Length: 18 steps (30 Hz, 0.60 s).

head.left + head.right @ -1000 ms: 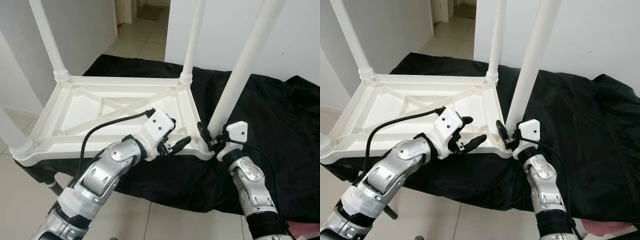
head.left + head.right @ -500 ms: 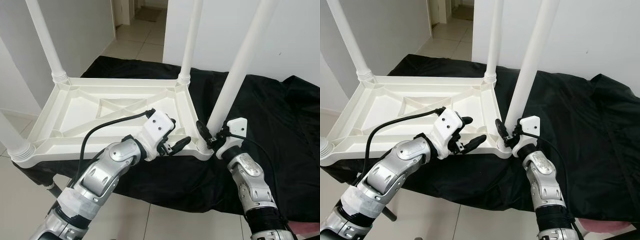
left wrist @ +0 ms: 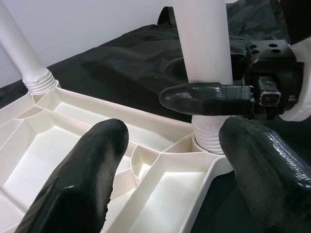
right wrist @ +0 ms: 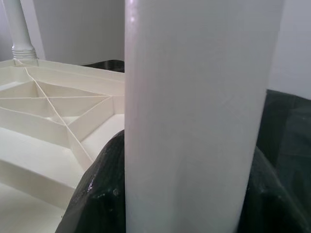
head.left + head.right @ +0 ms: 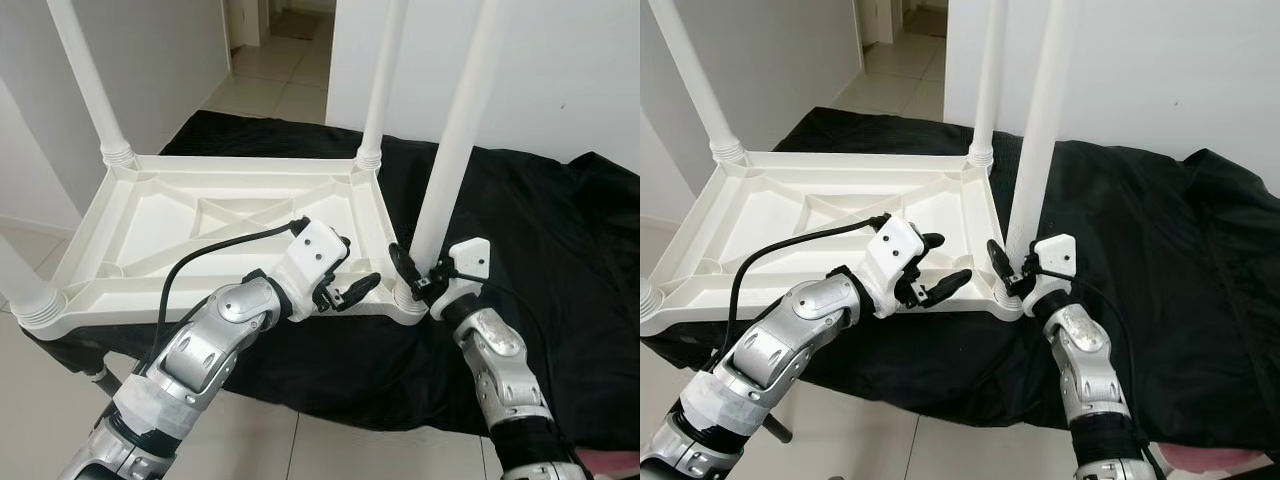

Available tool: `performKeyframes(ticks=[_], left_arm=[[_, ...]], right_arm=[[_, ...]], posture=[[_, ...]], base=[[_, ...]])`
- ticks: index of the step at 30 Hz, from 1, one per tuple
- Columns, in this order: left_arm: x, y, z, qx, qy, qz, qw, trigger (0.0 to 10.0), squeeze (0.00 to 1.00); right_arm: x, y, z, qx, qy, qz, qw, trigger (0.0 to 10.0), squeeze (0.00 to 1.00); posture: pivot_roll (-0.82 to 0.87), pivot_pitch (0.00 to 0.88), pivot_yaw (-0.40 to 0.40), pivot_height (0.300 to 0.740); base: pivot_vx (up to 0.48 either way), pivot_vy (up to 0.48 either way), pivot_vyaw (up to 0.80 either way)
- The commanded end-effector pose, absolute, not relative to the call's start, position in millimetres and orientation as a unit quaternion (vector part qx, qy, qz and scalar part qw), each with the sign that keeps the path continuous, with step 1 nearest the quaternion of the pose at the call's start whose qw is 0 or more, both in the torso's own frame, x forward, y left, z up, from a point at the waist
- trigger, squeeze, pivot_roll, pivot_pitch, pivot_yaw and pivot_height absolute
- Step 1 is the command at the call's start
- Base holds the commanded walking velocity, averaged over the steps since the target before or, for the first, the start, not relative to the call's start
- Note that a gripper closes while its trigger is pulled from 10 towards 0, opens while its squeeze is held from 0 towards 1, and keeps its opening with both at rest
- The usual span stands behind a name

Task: Building children table

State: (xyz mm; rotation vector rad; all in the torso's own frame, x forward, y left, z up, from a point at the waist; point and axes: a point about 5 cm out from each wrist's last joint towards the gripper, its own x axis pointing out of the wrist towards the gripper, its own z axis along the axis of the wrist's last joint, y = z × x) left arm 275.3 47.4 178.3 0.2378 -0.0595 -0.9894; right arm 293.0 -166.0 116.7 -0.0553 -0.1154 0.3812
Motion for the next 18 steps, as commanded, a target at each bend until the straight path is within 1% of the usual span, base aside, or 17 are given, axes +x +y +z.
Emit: performKeyframes(ticks=[1,4,6,9,12,15,18], left_arm=[[272,44,183,0.121,-0.033,-0.51,0.851,10.0,0.0],[272,44,183,0.121,-0.033,-0.51,0.851,10.0,0.0],[272,43,183,0.121,-0.033,-0.512,0.85,10.0,0.0],[272,43,183,0.121,-0.033,-0.512,0.85,10.0,0.0],[273,43,184,0.122,-0.034,-0.513,0.849,10.0,0.0],[273,43,184,0.122,-0.034,-0.513,0.849,10.0,0.0],[273,43,184,0.122,-0.034,-0.512,0.85,10.0,0.0]], right_arm=[[274,-168,70,-0.031,0.043,0.191,0.98,10.0,0.0],[270,-168,70,-0.027,0.028,0.193,0.98,10.0,0.0],[265,-170,72,-0.034,0.001,0.198,0.98,10.0,0.0],[264,-170,73,-0.038,-0.004,0.2,0.979,10.0,0.0],[264,-171,78,-0.063,-0.025,0.211,0.975,10.0,0.0],[264,-171,78,-0.063,-0.025,0.211,0.975,10.0,0.0],[260,-173,74,-0.085,-0.028,0.217,0.972,10.0,0.0]], posture=[[-0.02,0.0,-0.017,0.74],[-0.02,0.0,-0.017,0.74],[-0.03,0.0,-0.013,0.74],[-0.03,0.0,-0.01,0.74],[-0.03,0.0,-0.011,0.74],[-0.03,0.0,-0.011,0.74],[-0.03,0.001,-0.011,0.74]], base=[[0.0,0.0,0.0],[0.0,0.0,0.0],[0.0,0.0,0.0],[0.0,0.0,0.0],[0.0,0.0,0.0],[0.0,0.0,0.0],[0.0,0.0,0.0]])
